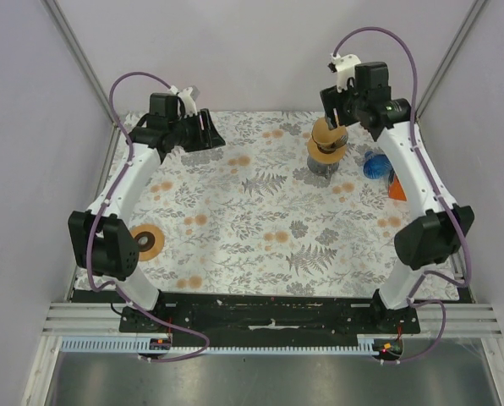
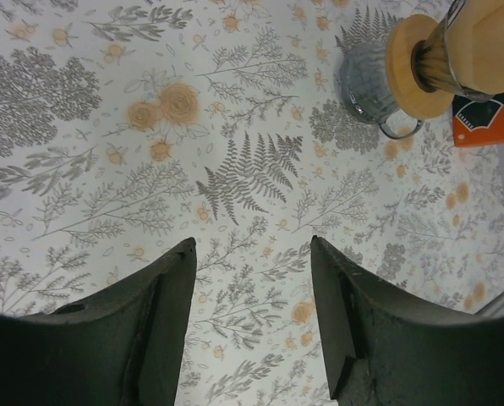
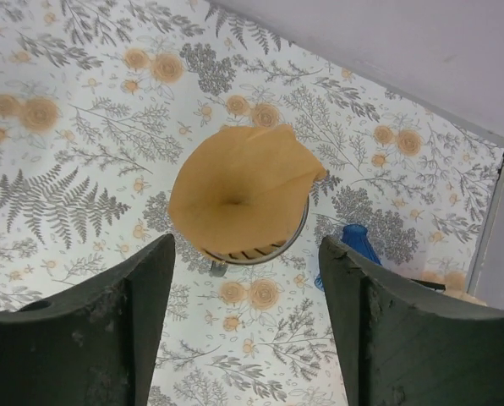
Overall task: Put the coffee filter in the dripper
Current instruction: Move the coffee server to the center of the board.
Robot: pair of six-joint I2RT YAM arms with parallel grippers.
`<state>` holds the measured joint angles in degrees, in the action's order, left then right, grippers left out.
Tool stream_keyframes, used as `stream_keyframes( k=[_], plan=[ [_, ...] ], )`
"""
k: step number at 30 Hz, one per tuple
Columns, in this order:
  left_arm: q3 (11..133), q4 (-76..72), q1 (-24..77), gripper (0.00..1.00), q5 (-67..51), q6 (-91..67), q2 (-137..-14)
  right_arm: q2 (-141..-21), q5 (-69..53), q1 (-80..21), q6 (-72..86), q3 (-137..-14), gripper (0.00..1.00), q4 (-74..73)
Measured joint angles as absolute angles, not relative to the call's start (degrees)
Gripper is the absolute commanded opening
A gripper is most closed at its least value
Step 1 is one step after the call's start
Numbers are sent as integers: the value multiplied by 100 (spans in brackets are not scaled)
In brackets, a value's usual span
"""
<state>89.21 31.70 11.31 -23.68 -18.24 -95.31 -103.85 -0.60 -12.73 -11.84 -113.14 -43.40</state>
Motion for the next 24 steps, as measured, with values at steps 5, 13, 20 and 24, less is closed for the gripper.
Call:
stream_keyframes(
  k=[5, 13, 20, 24],
  plan=[
    [9008, 3197, 1105, 80, -2021, -1431, -9531, -9107, -237, -1118, -1011, -10112, 82, -3636],
    [9725, 3203, 464, 89, -1079, -1072, -9887, -7837, -270, -598, -569, -8772, 98, -2919],
    [11358, 2965, -1, 91, 51, -1264, -11301, -7546, -270, -615, -419, -8252, 98, -2709],
    [12497, 2961, -169, 92, 333, -1474, -12444, -7454, -270, -615, -401, -8060, 98, -2655]
  ],
)
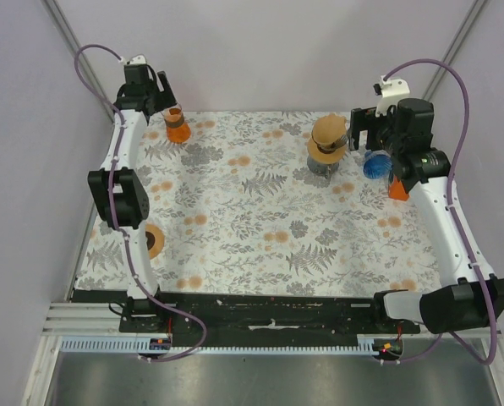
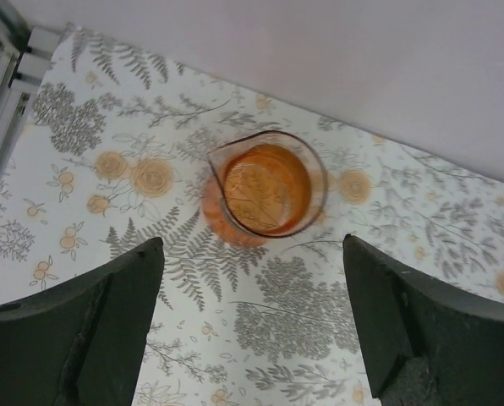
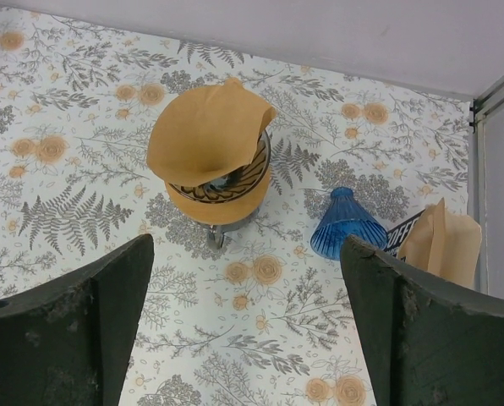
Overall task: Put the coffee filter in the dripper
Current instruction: Move the coffee server to the center of the board.
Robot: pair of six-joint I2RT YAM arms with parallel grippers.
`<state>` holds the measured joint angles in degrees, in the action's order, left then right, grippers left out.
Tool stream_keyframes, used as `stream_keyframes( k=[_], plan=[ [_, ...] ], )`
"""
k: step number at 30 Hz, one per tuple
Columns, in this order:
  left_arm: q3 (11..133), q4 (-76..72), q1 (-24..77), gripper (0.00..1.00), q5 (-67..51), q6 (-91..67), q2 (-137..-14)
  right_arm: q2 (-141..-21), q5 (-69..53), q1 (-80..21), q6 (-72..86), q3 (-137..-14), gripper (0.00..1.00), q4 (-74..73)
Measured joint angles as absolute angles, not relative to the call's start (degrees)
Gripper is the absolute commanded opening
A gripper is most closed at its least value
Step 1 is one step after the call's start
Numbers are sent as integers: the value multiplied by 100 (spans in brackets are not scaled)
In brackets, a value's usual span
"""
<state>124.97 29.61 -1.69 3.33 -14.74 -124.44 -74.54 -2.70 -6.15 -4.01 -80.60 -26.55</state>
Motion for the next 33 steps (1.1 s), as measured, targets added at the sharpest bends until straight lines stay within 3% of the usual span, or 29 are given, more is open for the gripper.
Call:
stream_keyframes(
  k=[8, 10, 16, 20, 26, 33],
  plan=[
    [12921, 3055, -421, 79, 908, -1573, -13535, -7367, -322, -615, -405, -7894, 98, -2628],
    [13074, 3011, -436, 71, 910, -1579, -13719, -7360, -325, -615, -405, -7859, 98, -2613],
    [13314, 2847, -432, 41, 703, -1575, -14003, -7321, -320, -615, -429, -7767, 98, -2617],
    [13314, 2862, -432, 2, 309, -1590, -14033, -7240, -320, -615, -451, -7738, 98, -2620],
    [12908, 2816, -449, 2, -373, -1529, -13782, -7194, -329, -615, -454, -7738, 98, -2626],
    [10224, 2779, -255, 2, -1640, -287, -11920, -7081, -600, -615, -451, -7738, 98, -2711]
  ],
)
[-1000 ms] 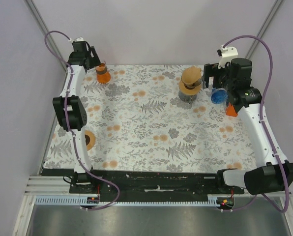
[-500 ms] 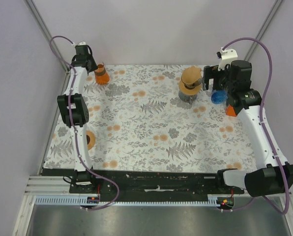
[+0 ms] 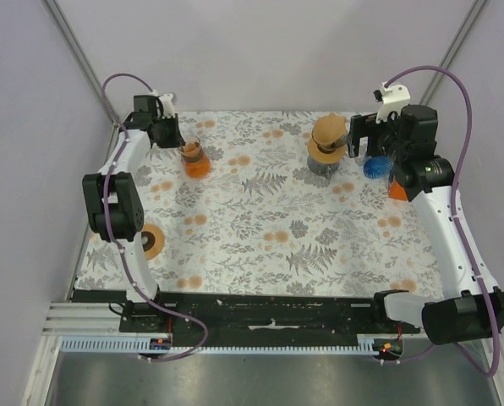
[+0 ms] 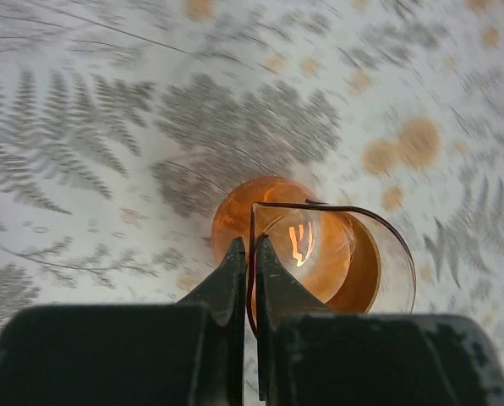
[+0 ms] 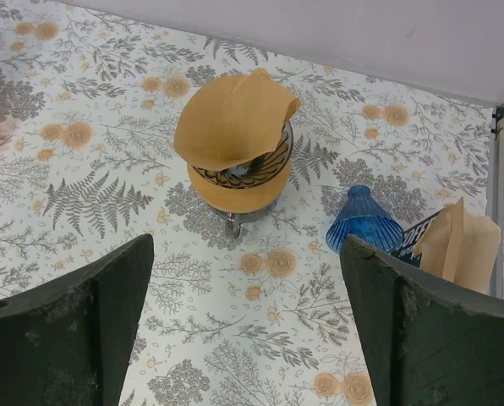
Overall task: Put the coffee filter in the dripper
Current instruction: Move the coffee server to the center of the board.
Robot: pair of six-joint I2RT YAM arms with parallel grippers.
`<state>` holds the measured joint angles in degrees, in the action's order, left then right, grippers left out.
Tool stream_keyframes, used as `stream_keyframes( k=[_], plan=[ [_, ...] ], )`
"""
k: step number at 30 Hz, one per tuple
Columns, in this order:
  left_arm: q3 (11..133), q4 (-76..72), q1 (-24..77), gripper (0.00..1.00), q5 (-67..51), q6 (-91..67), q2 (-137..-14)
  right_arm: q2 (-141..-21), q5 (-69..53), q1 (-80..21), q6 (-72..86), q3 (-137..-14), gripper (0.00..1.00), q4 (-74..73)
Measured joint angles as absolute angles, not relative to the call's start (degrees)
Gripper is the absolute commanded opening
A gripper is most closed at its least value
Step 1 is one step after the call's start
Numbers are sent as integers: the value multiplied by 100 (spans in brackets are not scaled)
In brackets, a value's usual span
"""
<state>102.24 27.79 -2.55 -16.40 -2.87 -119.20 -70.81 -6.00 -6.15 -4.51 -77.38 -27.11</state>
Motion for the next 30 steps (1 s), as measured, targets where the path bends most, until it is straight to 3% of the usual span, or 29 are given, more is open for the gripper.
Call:
stream_keyframes(
  k=[9, 17, 19, 22, 25, 28, 30],
  plan=[
    [7996, 2888, 1339, 2, -2906, 1911, -9765, -6956, -821, -615, -449, -7738, 98, -2711],
    [7072, 3020, 2161, 2, -3258, 2987, -9498, -6823, -884, -615, -397, -7605, 98, -2735],
    [7015, 3000, 2248, 15, -3363, 3177, -9463, -6781, -902, -615, -384, -7579, 98, -2753],
    [6960, 2989, 2331, 51, -3511, 3391, -9439, -6737, -919, -615, -364, -7570, 98, -2768],
    [6936, 3079, 2359, 76, -3511, 3481, -9439, -6705, -917, -615, -360, -7561, 98, -2786],
    [7124, 3406, 2307, 89, -3511, 3435, -9437, -6696, -921, -615, -357, -7553, 98, -2790],
    [7456, 3721, 2182, 90, -3588, 3400, -9411, -6696, -937, -615, -346, -7553, 98, -2794]
  ],
)
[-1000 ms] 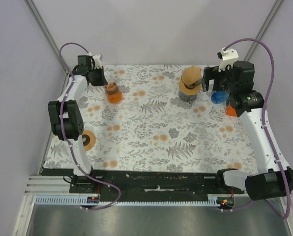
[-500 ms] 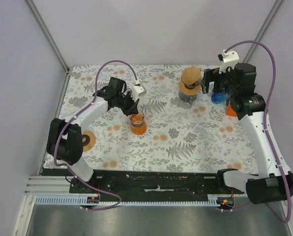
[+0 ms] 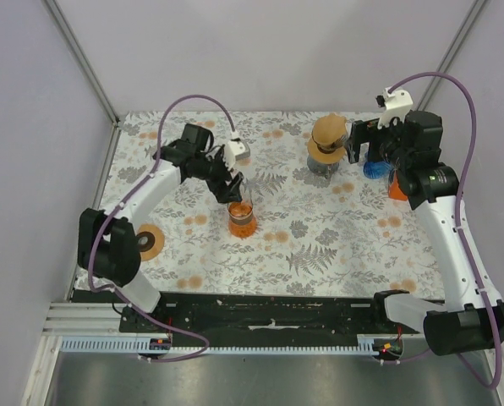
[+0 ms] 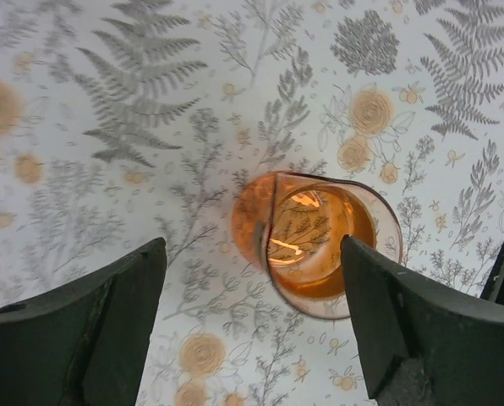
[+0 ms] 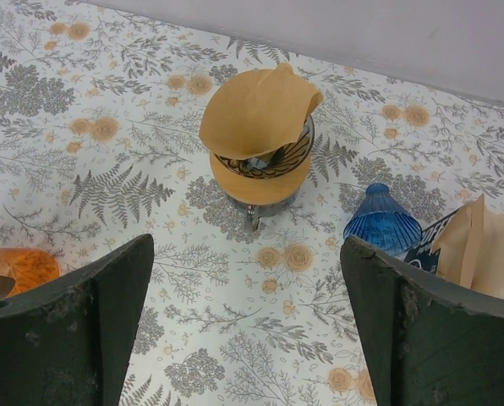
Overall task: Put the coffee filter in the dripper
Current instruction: Move the coffee server to the center of the board, then pick up the dripper holder from the center of the board.
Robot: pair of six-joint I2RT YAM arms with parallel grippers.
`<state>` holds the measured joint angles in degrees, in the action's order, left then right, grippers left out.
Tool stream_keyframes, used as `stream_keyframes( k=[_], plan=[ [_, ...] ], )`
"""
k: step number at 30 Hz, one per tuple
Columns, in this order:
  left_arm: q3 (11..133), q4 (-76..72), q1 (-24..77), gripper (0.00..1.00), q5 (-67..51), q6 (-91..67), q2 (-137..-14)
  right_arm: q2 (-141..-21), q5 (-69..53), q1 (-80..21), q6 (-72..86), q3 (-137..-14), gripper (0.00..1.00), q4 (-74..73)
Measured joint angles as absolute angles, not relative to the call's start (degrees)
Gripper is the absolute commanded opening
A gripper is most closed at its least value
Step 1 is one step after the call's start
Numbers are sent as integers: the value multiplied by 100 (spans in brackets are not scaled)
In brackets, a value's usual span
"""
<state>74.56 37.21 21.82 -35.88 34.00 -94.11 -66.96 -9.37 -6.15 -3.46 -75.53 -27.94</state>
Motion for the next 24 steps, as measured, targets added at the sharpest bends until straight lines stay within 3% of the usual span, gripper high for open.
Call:
stream_keyframes(
  k=[5, 11, 12, 14, 15, 18, 24],
  plan=[
    [8374, 4407, 1341, 92, -3642, 3387, -8980, -6674, -1052, -615, -274, -7550, 98, -2845],
    [8569, 5242, -464, 92, -2989, 3485, -8165, -6340, -1223, -615, 211, -7234, 98, -2873],
    [8427, 5360, -886, 86, -2803, 3575, -8071, -6274, -1337, -615, 314, -7118, 98, -2873],
    [8106, 5468, -1481, 58, -2502, 3701, -8007, -6167, -1601, -628, 517, -6816, 98, -2827],
    [7881, 5516, -1774, 51, -2329, 3769, -8007, -6117, -1734, -657, 613, -6608, 98, -2775],
    [7214, 5627, -2241, 50, -1769, 3911, -8093, -6064, -1981, -753, 757, -6110, 98, -2770],
    [6040, 5653, -2241, 52, -1461, 4110, -8029, -6045, -2080, -884, 794, -5830, 98, -2779]
  ],
)
